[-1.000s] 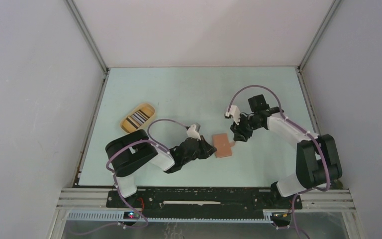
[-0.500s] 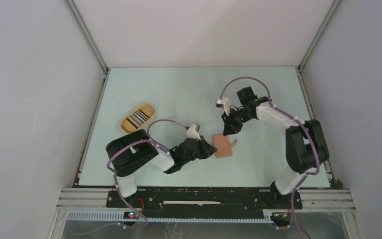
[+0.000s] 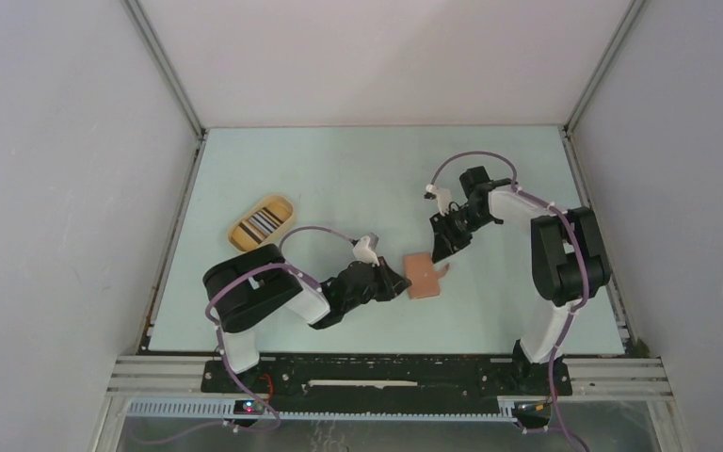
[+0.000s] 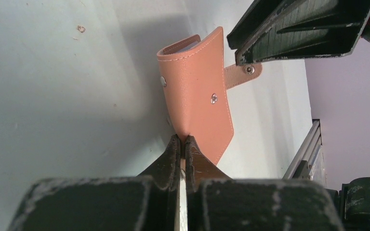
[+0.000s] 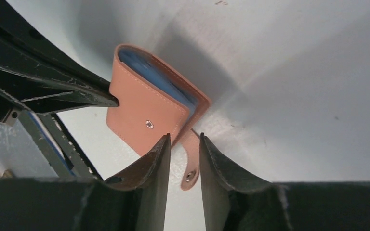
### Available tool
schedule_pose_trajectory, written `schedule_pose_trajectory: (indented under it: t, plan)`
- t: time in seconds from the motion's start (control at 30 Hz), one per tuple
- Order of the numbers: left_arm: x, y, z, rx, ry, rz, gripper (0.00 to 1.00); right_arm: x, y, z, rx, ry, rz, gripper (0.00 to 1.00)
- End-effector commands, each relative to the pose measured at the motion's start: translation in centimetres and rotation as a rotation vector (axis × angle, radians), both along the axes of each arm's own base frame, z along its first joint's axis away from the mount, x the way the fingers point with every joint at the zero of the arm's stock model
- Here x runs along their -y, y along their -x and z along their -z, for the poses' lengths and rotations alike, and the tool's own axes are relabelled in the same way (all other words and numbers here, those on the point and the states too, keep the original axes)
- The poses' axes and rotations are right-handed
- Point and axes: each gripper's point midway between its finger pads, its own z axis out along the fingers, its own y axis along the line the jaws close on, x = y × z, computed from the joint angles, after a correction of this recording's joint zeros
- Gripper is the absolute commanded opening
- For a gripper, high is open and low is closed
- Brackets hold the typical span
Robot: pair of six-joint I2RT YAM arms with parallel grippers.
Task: Put the credit cards into the card holder
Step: Open the card holder at the center of the board.
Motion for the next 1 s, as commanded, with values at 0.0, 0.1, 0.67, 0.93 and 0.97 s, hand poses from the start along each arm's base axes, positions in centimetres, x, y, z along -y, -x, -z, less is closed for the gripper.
schedule_pose_trajectory:
  t: [0.0,0.1,0.67,0.93,0.97]
  plan:
    - [-0.1,0.2,0.1,0.002,0.014,0.007,0.0,-1.6,0.7,-0.8,-0.089,-0.092,-0.012,0.38]
    - [-0.1,0.2,0.0,0.004,0.019,0.009,0.0,-1.9,0.8,-0.5,-0.127,-0.108,-0.009,0.39]
    - [0.1,0.1,0.0,-0.006,0.051,0.024,0.13,-2.6,1.6,-2.7,-0.124,-0.192,-0.063,0.3]
    - [0.0,0.1,-0.3,-0.001,0.07,0.033,0.31,-2.6,1.8,-2.7,-0.15,-0.199,-0.067,0.28]
    - [0.0,0.1,-0.4,0.001,0.073,0.034,0.33,-2.7,1.8,-2.9,-0.149,-0.207,-0.067,0.28]
